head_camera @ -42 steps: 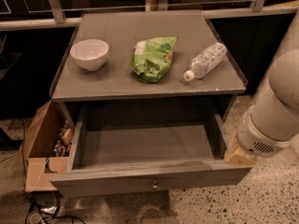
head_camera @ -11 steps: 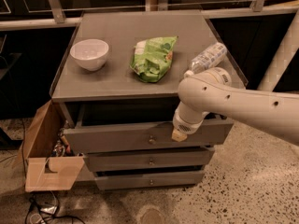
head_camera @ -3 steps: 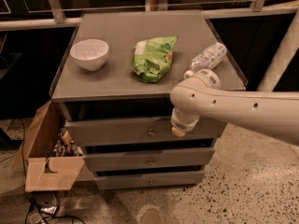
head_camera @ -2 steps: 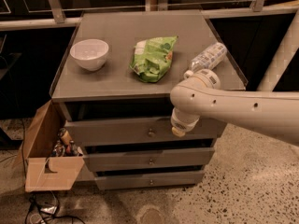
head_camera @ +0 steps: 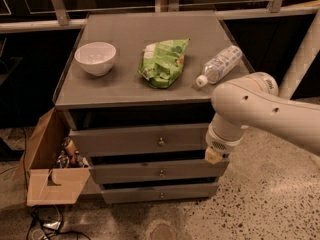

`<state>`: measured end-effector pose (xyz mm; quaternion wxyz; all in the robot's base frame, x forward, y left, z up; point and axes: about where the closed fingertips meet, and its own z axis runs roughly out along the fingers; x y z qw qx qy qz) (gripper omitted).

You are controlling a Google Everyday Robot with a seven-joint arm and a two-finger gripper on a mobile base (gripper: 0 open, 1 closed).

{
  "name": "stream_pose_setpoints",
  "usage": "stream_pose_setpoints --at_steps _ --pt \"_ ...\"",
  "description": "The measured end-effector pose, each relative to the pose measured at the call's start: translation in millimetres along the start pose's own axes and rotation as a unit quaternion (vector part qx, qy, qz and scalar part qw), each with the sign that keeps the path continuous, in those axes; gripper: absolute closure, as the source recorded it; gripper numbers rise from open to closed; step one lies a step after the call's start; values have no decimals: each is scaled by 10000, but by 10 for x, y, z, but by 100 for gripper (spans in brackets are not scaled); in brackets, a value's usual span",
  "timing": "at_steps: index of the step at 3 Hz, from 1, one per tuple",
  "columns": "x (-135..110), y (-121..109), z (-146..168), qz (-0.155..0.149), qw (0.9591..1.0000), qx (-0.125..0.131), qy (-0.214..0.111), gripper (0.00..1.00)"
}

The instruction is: Close top drawer

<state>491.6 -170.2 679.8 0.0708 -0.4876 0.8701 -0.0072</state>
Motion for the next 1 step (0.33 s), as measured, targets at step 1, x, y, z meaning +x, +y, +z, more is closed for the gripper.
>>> stream_pose_setpoints --at_steps 1 --pt "45 66 -40 43 9999 -104 41 81"
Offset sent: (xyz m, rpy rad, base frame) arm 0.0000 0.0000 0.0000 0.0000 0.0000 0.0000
